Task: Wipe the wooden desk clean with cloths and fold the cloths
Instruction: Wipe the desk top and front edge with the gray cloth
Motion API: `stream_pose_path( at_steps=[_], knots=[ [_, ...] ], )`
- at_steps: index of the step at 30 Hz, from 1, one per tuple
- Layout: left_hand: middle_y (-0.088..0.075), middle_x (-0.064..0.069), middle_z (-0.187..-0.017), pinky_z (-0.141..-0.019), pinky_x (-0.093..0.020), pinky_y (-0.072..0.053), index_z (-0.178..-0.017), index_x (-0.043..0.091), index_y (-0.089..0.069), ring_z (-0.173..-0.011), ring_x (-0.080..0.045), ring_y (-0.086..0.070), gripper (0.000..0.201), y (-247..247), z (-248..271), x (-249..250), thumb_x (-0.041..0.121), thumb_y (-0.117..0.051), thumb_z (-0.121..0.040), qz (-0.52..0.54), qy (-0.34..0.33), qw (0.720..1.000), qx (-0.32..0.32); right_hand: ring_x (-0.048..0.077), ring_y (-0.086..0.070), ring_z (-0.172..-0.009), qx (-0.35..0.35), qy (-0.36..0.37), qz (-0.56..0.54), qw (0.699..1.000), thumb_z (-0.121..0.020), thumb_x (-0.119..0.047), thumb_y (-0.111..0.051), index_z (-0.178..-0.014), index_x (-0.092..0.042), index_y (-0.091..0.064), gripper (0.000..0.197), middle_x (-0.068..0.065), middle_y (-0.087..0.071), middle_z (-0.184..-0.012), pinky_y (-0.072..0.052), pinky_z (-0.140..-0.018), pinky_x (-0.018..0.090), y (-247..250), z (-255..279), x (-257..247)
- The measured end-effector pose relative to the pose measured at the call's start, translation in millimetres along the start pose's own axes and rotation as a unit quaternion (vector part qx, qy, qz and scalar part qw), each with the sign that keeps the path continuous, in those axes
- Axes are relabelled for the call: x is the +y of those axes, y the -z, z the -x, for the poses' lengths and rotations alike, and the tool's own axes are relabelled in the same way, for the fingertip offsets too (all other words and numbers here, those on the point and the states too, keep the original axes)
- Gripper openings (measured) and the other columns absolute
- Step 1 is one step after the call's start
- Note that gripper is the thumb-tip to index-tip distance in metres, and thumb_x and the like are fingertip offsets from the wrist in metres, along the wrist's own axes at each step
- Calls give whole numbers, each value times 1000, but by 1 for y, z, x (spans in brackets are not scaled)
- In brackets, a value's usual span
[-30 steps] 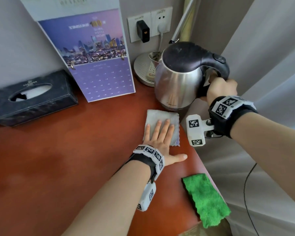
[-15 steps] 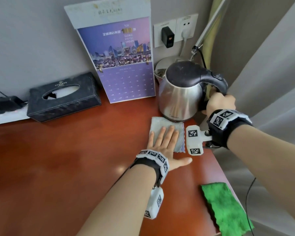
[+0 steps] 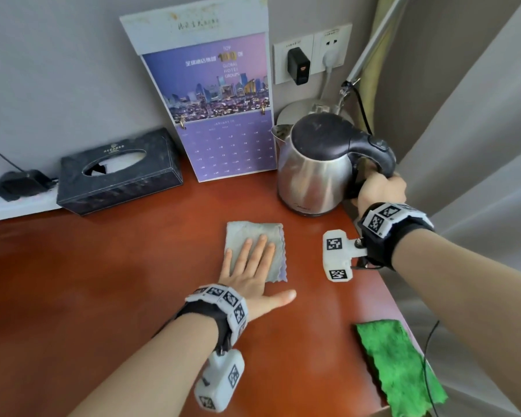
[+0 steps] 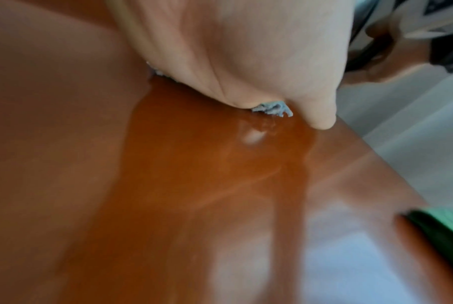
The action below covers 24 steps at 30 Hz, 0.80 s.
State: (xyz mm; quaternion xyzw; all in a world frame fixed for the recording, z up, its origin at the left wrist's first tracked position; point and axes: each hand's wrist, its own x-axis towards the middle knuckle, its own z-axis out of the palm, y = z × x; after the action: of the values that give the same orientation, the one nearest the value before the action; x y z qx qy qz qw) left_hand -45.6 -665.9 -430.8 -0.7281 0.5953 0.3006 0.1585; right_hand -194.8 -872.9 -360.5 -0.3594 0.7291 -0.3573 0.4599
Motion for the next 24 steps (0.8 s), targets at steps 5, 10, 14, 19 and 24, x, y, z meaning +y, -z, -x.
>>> stream_pose_path(
  at_steps=[5, 10, 14, 19, 24],
  knots=[
    [51, 12, -145, -116, -53, 19, -145, 30, 35, -137, -16, 44, 106, 27, -39, 4, 92, -12, -74, 34, 54, 998, 25, 35, -64, -98, -10, 31, 2, 999, -81, -47, -54, -122, -26, -58, 47, 7, -66, -108, -51, -92, 48, -1, -7, 10],
    [46, 8, -150, -117, -54, 17, -148, 27, 32, -140, -18, 41, 108, 17, -32, 10, 92, -11, -73, 23, 53, 997, 48, 37, -65, -92, -28, 46, 15, 998, -75, -50, -52, -99, -31, -56, 30, 7, -65, -101, -53, -89, 49, -7, -2, 20],
    [53, 9, -144, -116, -53, 20, -147, 26, 35, -135, -17, 47, 111, -13, 4, 18, 93, -11, -72, 6, 33, 999, 28, 35, -64, -88, -58, 38, 29, 997, -75, -43, -53, -98, -28, -55, 28, 7, -64, -97, -52, -87, 45, -5, 1, 17],
    [55, 4, -143, -115, -57, 20, -143, 20, 39, -134, -21, 48, 114, -26, 26, 35, 93, -10, -71, -18, 29, 999, 15, 22, -48, -92, -120, 23, 100, 988, -83, -22, -64, -126, -19, -53, 44, 3, -56, -106, -37, -81, 29, 27, -3, 24],
    [49, 4, -148, -115, -58, 17, -147, 21, 35, -137, -21, 44, 114, -23, 11, 63, 93, -11, -71, -58, -20, 997, 46, 30, -59, -83, -204, -62, 217, 953, -84, -25, -65, -87, -11, -56, 17, 11, -64, -92, -53, -83, 41, 65, -11, 54]
  ],
)
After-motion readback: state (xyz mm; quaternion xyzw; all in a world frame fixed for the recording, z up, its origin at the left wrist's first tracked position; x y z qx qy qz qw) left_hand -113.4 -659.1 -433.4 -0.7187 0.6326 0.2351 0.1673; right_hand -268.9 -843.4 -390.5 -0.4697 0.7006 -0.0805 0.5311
